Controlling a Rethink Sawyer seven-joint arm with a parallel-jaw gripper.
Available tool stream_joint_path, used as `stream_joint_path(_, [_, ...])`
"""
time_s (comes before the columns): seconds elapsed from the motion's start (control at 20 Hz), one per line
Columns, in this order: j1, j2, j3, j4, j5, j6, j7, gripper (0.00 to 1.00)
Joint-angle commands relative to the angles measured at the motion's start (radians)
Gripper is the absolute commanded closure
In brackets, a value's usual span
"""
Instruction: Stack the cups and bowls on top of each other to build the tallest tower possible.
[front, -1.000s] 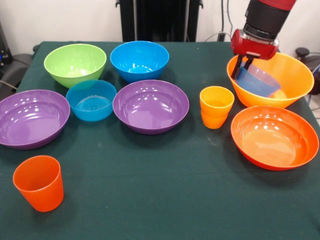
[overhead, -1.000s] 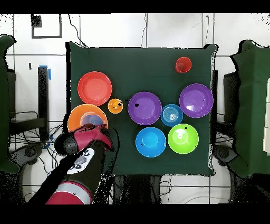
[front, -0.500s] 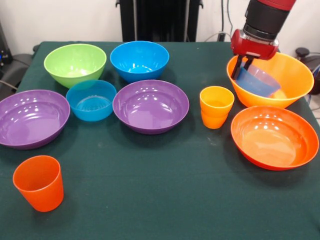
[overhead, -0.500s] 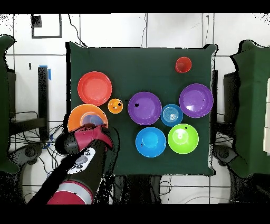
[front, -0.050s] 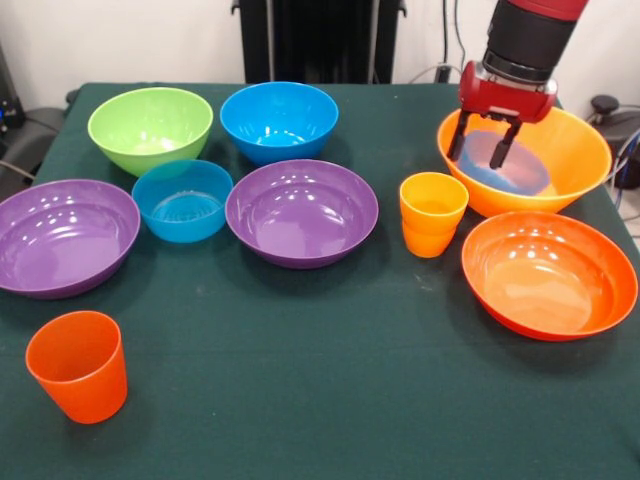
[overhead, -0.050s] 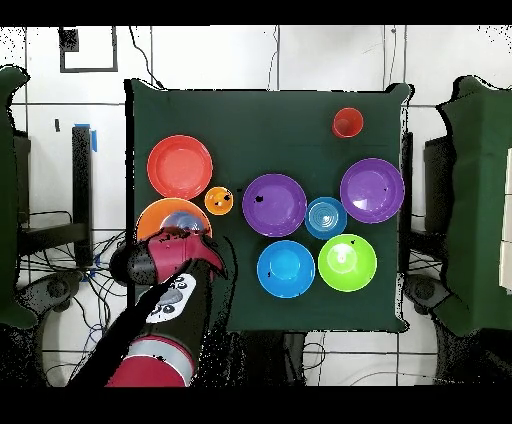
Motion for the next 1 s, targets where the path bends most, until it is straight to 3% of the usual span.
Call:
stream_joint_path(0.05, [-0.034, -0.01, 0.137, 0.034, 0.01, 0.033, 0.114, 0.0])
stream_joint_path(1.0, [-0.022, -0.031, 0.119, 0.038, -0.007, 0.033, 0.108, 0.0])
